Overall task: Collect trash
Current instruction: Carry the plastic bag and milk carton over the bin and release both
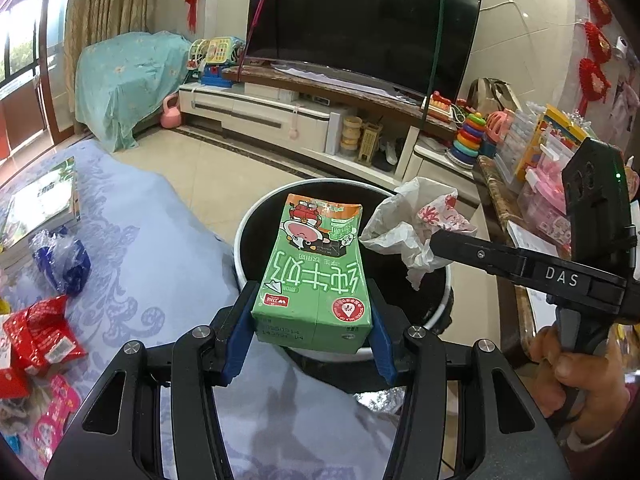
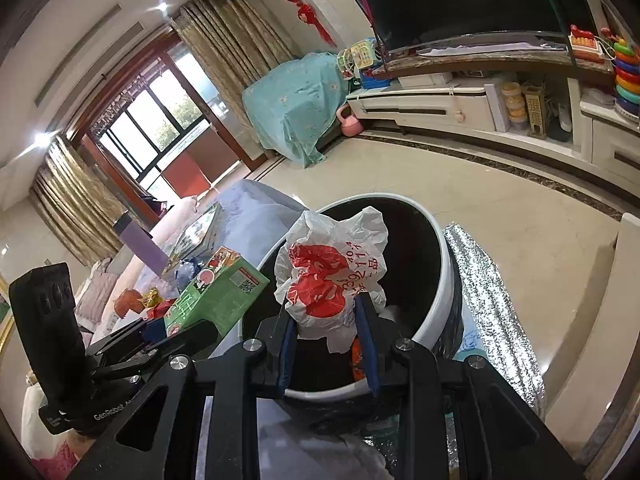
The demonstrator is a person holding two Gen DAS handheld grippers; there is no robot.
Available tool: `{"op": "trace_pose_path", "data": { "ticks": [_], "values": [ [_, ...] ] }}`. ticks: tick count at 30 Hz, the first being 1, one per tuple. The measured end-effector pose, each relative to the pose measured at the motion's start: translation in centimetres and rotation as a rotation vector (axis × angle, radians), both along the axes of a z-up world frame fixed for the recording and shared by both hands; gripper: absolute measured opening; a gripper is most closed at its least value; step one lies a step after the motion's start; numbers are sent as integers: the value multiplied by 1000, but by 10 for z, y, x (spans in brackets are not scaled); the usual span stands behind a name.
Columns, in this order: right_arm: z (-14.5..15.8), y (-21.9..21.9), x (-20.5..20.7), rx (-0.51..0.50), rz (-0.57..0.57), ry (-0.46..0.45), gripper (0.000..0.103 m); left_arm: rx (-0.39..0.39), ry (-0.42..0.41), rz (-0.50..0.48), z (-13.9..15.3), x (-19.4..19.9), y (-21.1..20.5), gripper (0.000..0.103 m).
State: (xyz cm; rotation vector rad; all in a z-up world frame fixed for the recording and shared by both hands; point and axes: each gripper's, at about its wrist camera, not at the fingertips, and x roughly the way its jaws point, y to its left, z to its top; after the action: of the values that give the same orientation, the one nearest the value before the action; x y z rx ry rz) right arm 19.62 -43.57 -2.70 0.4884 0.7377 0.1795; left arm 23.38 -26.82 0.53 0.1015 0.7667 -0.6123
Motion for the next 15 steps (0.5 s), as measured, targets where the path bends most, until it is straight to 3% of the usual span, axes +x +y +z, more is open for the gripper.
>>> {"op": "trace_pose_path", "data": {
  "ticks": [15],
  "values": [
    [-2, 1, 13, -10, -6, 31, 29, 10, 29, 10, -9, 18, -11, 50]
  ]
}}
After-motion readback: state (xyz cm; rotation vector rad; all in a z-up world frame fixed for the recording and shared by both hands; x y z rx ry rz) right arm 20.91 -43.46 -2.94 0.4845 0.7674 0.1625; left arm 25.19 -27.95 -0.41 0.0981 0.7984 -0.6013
